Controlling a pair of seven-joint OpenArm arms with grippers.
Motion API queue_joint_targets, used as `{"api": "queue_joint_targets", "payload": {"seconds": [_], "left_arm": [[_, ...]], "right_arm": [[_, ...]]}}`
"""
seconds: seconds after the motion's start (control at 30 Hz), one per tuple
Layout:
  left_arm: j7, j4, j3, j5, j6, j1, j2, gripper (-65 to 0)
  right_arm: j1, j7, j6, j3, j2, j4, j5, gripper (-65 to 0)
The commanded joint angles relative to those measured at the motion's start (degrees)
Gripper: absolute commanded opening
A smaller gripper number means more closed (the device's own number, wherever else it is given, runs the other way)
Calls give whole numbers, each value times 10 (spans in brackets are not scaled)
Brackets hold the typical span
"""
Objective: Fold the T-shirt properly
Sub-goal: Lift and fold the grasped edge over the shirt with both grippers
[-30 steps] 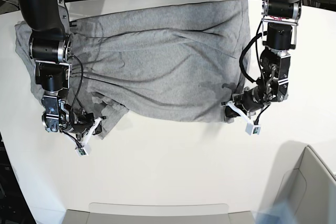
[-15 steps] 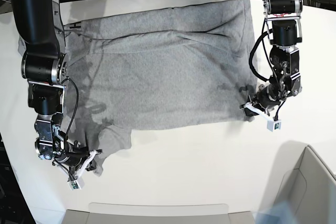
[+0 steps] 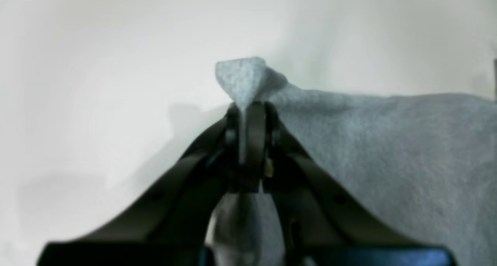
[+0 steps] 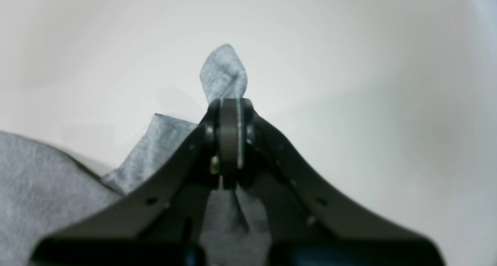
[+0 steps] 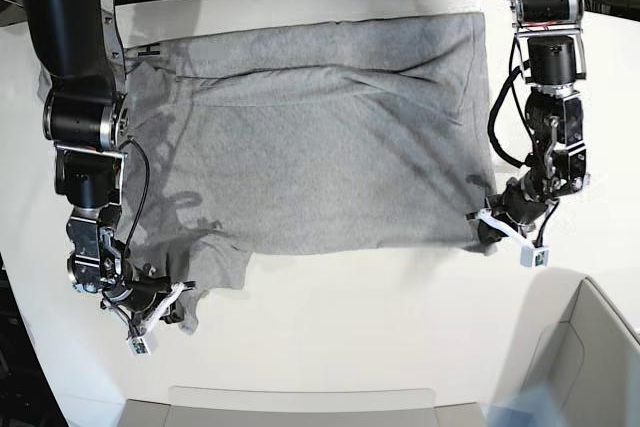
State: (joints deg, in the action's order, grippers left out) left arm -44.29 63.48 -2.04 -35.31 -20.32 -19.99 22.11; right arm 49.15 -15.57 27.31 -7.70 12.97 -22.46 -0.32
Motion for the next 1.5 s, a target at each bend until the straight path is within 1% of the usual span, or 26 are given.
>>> {"api": "queue_joint_targets", "payload": {"seconds": [0.0, 0.07, 0.17, 0.27, 0.47, 0.57, 0.7, 0.9, 1.1, 1.13, 1.2, 1.3, 1.4, 1.47], "left_arm": [[-16, 33, -4, -4, -3, 8, 5, -650], [-26, 50, -8, -4, -3, 15, 5, -650], [-42, 75, -59, -4, -3, 41, 3, -650], [-62, 95, -88, -4, -3, 59, 2, -650], [-75, 137, -100, -4, -3, 83, 4, -650], [-76, 165, -96, -4, -3, 98, 4, -650], [-76, 211, -95, -4, -3, 128, 3, -650], [-76, 252, -95, -4, -3, 161, 4, -650], [-76, 256, -96, -4, -4, 170, 4, -650], [-76, 262, -96, -4, -4, 170, 4, -650], [-79, 277, -95, -4, -4, 177, 4, -650], [-110, 310, -98, -4, -4, 192, 4, -650], [-147, 336, -99, -4, -4, 192, 4, -650], [-169, 344, -100, -4, -4, 198, 4, -650]], "right_arm": [[17, 1, 0, -2, 10, -28, 22, -650], [2, -29, 1, -2, 10, -59, 42, -650], [-32, -81, 3, -2, 16, -130, 66, -650], [-70, -120, 3, -2, 17, -205, 76, -650], [-144, -188, 2, -3, 17, -349, 76, -650], [-173, -220, 3, -33, 13, -411, 76, -650], [-204, -277, 4, -77, 10, -484, 76, -650], [-242, -321, 4, -109, 16, -561, 76, -650], [-251, -355, 5, -173, 17, -593, 76, -650], [-253, -363, 10, -184, 17, -597, 76, -650], [-255, -375, 35, -201, 17, -604, 76, -650], [-258, -404, 67, -227, 17, -620, 73, -650], [-274, -429, 75, -237, 17, -644, 73, -650], [-292, -435, 75, -237, 17, -665, 73, -650]]}}
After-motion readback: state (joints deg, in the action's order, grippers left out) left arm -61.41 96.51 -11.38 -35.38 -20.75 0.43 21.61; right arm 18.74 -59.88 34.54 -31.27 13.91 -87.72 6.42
